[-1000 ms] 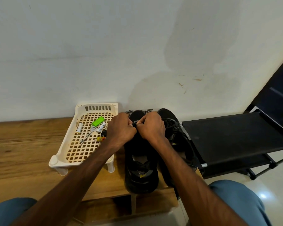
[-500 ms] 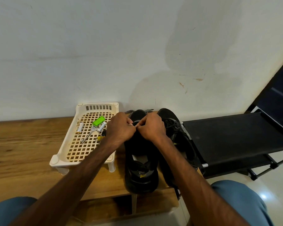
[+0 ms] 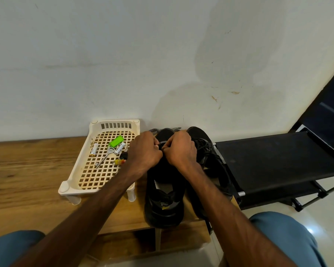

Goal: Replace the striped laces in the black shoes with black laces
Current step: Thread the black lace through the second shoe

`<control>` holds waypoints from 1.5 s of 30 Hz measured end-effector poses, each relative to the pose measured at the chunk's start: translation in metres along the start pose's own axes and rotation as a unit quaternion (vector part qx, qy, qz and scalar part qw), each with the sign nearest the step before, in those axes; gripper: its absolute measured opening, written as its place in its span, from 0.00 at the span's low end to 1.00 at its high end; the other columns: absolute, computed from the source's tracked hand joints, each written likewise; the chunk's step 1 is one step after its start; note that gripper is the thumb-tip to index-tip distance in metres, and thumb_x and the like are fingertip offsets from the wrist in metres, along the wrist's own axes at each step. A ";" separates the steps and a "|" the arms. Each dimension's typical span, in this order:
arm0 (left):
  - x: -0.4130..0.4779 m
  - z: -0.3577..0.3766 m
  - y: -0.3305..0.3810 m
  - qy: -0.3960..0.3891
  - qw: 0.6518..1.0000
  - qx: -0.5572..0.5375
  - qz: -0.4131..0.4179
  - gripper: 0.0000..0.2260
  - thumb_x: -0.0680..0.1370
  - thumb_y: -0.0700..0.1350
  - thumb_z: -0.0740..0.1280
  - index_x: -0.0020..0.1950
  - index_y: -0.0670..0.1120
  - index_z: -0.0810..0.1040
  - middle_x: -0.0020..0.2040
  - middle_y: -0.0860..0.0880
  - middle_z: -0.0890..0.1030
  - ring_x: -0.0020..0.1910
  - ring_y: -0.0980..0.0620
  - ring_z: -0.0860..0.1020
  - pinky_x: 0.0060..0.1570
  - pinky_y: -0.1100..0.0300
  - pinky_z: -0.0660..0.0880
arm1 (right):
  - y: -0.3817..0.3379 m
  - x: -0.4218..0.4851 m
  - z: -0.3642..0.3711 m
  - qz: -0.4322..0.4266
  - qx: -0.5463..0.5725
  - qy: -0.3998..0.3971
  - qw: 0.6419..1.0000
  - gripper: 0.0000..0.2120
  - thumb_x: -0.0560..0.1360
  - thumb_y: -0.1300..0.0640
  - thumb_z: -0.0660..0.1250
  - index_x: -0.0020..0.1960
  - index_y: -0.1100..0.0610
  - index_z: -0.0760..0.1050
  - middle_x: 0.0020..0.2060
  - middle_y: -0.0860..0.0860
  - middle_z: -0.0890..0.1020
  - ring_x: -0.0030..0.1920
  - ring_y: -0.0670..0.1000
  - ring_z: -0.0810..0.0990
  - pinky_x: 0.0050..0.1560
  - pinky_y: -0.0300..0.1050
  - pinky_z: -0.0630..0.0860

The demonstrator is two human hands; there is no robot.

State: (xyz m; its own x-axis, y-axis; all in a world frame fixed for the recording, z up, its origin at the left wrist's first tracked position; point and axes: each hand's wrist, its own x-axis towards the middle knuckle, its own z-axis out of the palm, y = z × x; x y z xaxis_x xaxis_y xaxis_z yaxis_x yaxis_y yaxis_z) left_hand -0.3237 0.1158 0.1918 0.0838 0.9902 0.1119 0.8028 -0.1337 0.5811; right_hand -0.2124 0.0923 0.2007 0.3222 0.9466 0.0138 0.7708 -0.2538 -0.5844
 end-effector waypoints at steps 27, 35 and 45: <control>0.013 -0.008 -0.023 -0.054 0.987 -0.148 0.022 0.06 0.77 0.37 0.73 0.53 0.44 0.87 0.33 0.54 0.81 0.24 0.61 0.80 0.24 0.70 0.73 | -0.004 0.003 -0.002 -0.021 -0.025 0.000 0.999 0.10 0.74 0.63 0.74 0.50 0.50 0.87 0.50 0.52 0.87 0.53 0.56 0.85 0.53 0.48 0.80; 0.012 -0.002 -0.027 -0.004 0.986 -0.155 0.067 0.03 0.76 0.40 0.75 0.46 0.47 0.87 0.33 0.55 0.83 0.27 0.58 0.81 0.27 0.68 0.76 | -0.006 0.006 0.005 -0.003 -0.017 0.025 1.000 0.08 0.74 0.64 0.75 0.47 0.52 0.86 0.49 0.53 0.86 0.52 0.56 0.85 0.52 0.48 0.80; 0.037 -0.043 -0.022 -0.002 0.845 -0.532 -0.052 0.07 0.84 0.38 0.57 0.52 0.42 0.75 0.49 0.44 0.86 0.49 0.47 0.86 0.54 0.49 0.82 | 0.006 0.012 0.003 0.004 0.018 0.010 1.000 0.12 0.73 0.62 0.75 0.38 0.47 0.80 0.32 0.40 0.73 0.33 0.43 0.71 0.43 0.41 0.69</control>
State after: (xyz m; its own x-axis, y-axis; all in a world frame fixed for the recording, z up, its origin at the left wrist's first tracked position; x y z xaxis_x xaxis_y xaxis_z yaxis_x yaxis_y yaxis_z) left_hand -0.3637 0.1536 0.2182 0.0499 0.9986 0.0147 -0.1780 -0.0056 0.9840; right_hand -0.2055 0.1032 0.1950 0.3395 0.9403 0.0249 0.7483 -0.2539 -0.6128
